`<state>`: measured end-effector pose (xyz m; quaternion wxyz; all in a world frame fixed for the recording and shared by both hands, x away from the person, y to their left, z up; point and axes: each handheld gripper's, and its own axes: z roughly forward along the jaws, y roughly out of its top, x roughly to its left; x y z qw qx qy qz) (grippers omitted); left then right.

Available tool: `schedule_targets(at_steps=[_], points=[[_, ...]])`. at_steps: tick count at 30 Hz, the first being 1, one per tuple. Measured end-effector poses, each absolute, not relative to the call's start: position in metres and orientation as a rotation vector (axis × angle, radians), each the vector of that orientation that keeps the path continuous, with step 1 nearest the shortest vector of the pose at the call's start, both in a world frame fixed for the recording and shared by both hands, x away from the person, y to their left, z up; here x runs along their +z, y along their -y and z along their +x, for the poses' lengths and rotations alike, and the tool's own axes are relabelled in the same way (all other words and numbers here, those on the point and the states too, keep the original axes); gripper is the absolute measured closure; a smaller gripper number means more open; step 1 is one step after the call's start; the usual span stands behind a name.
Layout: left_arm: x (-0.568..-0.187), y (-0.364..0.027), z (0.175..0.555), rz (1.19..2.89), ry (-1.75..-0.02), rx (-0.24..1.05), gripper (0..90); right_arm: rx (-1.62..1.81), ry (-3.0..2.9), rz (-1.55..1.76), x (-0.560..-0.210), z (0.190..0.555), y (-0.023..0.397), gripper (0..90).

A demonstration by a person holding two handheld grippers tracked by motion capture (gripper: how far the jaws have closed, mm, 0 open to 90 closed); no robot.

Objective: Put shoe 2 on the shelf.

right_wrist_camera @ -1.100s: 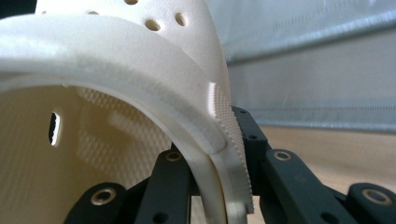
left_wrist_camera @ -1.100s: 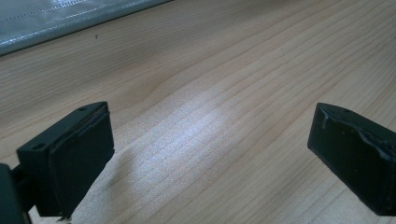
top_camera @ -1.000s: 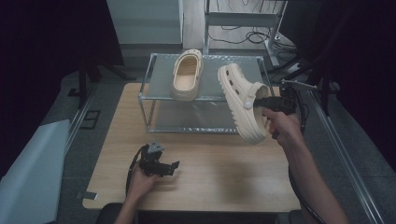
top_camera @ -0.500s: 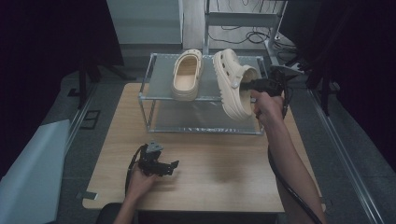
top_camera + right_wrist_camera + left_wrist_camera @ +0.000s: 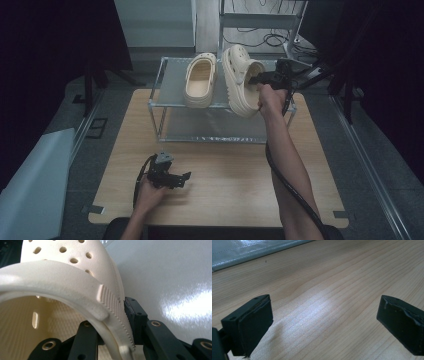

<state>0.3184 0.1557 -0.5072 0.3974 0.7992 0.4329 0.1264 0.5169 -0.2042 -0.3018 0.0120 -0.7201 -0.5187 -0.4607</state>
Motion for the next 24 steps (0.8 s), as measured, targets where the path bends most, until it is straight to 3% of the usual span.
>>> schedule_targets(at_steps=[8, 10, 11, 20, 24], points=[[-0.507, -0.156, 0.319, 2.027, -1.092, 0.321, 0.7, -1.419, 1.557, -2.313, -0.303, 0.532, 0.195, 68.5], [-0.507, -0.156, 0.319, 2.025, -1.092, 0.32, 0.8, -1.438, 1.538, -2.33, -0.302, 0.534, 0.195, 64.5], [-0.507, -0.156, 0.319, 2.027, -1.092, 0.317, 0.8, -1.418, 1.534, -2.362, -0.301, 0.536, 0.195, 57.9], [-0.507, -0.155, 0.319, 2.033, -1.086, 0.317, 0.9, -1.414, 1.593, -2.37, -0.304, 0.539, 0.19, 47.3], [-0.508, -0.154, 0.319, 2.036, -1.087, 0.317, 0.9, -1.402, 1.6, -2.343, -0.309, 0.54, 0.187, 36.0]])
